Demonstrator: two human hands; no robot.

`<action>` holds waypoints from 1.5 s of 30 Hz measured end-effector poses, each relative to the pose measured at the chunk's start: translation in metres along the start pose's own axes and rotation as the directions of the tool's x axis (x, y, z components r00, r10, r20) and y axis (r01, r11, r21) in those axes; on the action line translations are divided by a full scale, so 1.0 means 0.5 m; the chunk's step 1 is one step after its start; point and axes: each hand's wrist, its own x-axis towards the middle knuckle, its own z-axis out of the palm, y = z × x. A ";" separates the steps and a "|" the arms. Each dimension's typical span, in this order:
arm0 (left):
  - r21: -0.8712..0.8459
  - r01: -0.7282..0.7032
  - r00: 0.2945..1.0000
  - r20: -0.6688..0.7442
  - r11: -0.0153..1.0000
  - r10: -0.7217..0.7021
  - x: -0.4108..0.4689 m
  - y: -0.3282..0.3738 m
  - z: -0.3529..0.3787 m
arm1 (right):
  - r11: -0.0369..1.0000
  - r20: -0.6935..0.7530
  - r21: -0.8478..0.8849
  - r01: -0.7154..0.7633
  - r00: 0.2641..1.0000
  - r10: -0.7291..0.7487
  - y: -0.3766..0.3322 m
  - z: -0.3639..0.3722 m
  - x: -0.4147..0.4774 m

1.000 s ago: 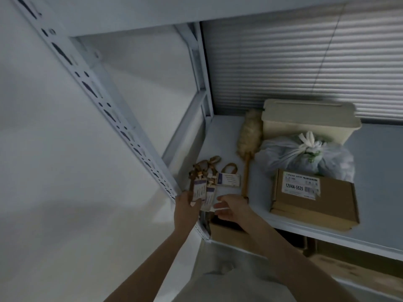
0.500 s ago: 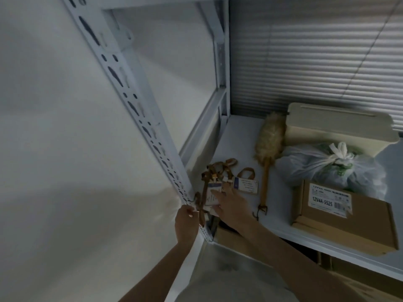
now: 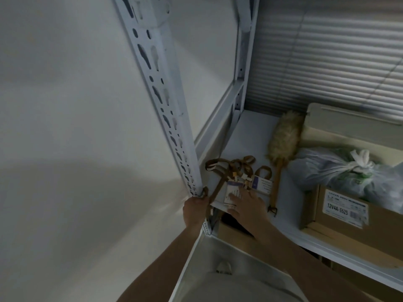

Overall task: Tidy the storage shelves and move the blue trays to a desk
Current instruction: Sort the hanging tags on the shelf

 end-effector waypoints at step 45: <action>-0.622 0.503 0.821 0.560 0.599 -0.107 -0.124 0.083 -0.039 | 0.883 0.082 0.347 -0.315 0.948 0.306 0.036 -0.075 0.023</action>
